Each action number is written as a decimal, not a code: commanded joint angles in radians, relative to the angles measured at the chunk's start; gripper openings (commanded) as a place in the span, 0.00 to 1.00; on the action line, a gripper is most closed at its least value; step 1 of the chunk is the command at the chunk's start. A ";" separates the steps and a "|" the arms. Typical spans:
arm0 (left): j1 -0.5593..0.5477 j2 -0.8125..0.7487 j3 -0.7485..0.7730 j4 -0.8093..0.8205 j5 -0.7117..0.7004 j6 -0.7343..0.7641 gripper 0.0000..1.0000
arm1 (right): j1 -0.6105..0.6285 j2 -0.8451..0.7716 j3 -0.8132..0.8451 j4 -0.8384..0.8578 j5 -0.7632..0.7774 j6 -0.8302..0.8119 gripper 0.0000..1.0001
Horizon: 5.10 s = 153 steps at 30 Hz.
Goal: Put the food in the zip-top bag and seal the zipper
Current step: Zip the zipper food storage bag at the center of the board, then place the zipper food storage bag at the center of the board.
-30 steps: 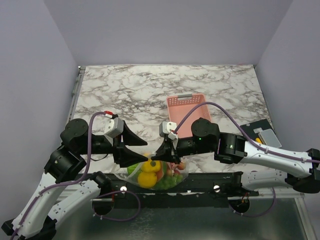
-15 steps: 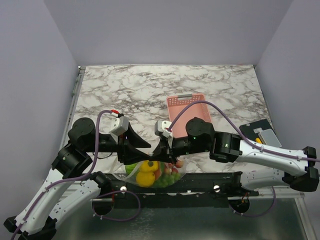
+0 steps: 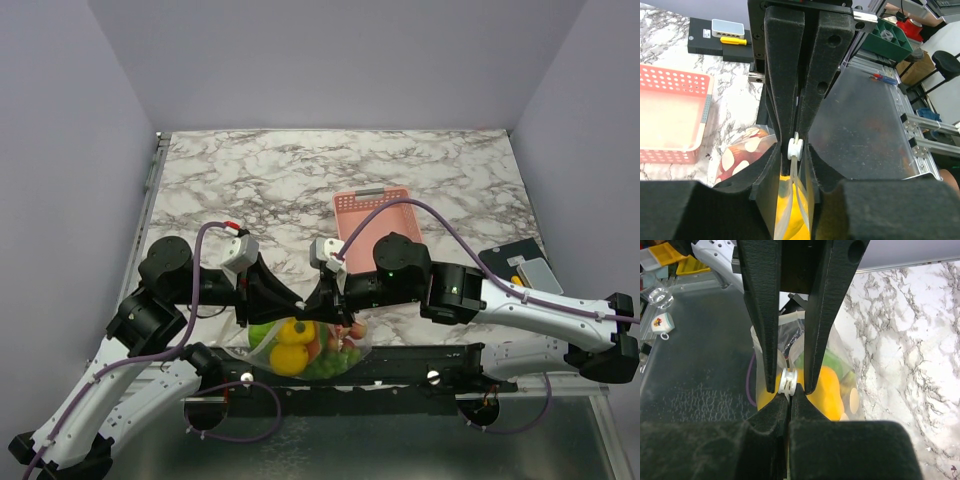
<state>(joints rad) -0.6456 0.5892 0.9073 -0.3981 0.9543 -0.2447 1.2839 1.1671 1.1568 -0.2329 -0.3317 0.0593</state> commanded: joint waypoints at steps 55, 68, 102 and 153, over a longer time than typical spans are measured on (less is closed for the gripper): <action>-0.003 -0.104 -0.057 0.028 0.009 -0.050 0.00 | 0.007 -0.300 -0.084 0.108 0.659 -0.037 0.01; -0.003 -0.140 -0.070 0.020 -0.080 -0.078 0.00 | 0.006 -0.315 -0.114 0.136 0.896 -0.073 0.01; -0.003 -0.213 -0.096 -0.004 -0.161 -0.123 0.00 | 0.006 -0.315 -0.228 0.500 1.300 -0.375 0.01; -0.003 -0.064 0.088 -0.082 -0.448 0.053 0.79 | 0.007 -0.359 -0.178 0.267 0.970 -0.201 0.01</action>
<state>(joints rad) -0.6437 0.5186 0.9512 -0.4736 0.5102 -0.2352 1.2896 0.8185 0.9165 0.0578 0.7799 -0.2157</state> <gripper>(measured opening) 0.775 0.009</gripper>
